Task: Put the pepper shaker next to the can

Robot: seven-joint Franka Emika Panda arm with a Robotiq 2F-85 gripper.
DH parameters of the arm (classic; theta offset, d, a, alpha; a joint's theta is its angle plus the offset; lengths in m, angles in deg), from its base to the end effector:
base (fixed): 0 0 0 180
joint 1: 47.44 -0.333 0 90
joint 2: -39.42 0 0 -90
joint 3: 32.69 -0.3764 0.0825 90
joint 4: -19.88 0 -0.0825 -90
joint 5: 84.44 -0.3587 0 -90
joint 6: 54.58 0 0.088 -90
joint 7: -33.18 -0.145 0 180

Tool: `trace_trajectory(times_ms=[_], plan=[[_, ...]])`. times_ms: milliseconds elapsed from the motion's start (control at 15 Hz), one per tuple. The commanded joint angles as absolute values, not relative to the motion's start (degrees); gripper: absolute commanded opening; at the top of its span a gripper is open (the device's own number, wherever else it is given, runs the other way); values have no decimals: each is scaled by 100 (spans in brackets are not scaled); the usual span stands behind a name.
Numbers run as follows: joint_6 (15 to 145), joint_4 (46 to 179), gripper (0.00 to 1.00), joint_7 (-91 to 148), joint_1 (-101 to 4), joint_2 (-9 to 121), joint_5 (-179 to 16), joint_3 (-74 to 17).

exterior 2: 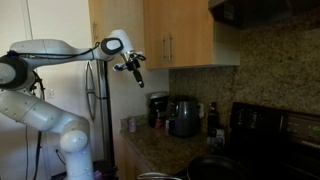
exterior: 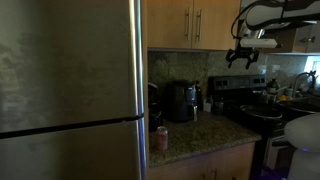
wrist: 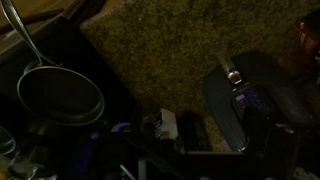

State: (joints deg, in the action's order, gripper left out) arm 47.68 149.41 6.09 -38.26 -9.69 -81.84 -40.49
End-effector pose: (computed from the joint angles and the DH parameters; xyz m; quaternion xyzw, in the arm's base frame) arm 0.2481 0.0125 0.6787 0.9464 -0.2532 0.1977 0.0343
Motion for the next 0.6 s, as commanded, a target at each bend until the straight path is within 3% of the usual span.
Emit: trace_trajectory(times_ms=[0, 267, 533], plan=[[4427, 14591, 100, 264, -3815, -832, -8239, -4230], [4302, 14395, 100, 36, -3770, -605, -8192, -4362], [4385, 14510, 100, 241, -3787, 496, -8273, -4071]])
